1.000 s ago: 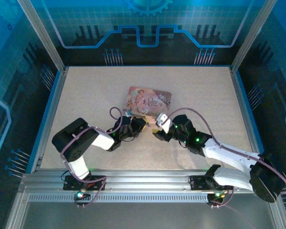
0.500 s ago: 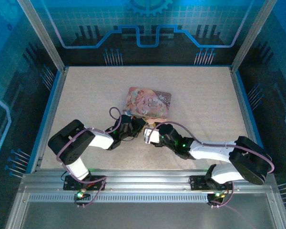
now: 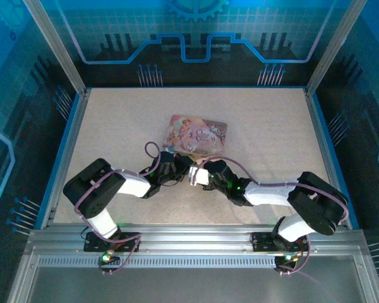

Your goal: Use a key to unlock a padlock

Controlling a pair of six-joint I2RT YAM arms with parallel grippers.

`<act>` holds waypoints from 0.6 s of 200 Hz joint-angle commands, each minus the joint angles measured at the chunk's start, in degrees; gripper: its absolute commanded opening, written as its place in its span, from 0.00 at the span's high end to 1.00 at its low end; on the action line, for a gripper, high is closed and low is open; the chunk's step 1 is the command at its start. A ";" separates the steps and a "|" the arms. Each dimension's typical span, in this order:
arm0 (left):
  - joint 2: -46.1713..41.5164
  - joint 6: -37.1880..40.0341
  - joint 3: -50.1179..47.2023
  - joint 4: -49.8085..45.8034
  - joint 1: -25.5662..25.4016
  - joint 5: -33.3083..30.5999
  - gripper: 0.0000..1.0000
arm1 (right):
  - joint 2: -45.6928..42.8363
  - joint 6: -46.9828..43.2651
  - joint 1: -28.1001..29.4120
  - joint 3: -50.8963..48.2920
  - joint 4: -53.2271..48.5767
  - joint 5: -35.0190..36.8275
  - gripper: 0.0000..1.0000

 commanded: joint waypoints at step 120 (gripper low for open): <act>-3.37 -0.73 2.80 3.13 -0.47 1.58 1.00 | 4.59 -1.79 -3.05 3.34 4.84 -3.53 0.68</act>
